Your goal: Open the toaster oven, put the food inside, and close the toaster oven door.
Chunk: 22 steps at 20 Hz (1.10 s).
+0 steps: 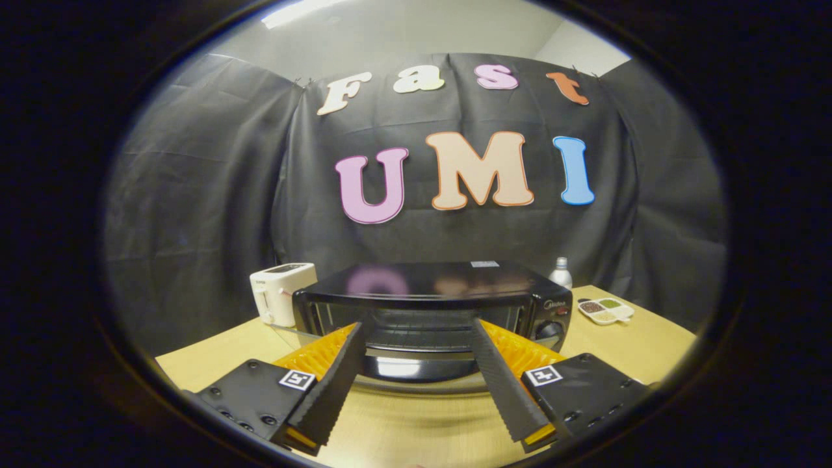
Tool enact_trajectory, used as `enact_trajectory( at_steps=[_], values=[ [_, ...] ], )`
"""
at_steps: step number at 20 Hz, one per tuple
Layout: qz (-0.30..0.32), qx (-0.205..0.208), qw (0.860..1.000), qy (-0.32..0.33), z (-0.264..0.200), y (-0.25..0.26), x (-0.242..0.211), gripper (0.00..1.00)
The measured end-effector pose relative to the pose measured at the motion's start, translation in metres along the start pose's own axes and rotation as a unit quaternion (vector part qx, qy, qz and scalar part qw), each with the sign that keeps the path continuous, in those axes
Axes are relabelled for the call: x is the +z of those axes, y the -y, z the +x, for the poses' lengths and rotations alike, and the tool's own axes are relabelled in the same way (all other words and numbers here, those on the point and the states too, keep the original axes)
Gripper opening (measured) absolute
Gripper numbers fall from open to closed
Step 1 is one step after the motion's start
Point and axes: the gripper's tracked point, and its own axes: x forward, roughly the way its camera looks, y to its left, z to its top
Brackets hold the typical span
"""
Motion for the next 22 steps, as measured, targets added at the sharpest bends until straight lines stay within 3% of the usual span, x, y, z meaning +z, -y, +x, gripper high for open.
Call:
enact_trajectory(
  at_steps=[22],
  values=[
    [0.016,-0.020,0.992,-0.122,-0.071,0.007,-0.110,0.99]
  ],
)
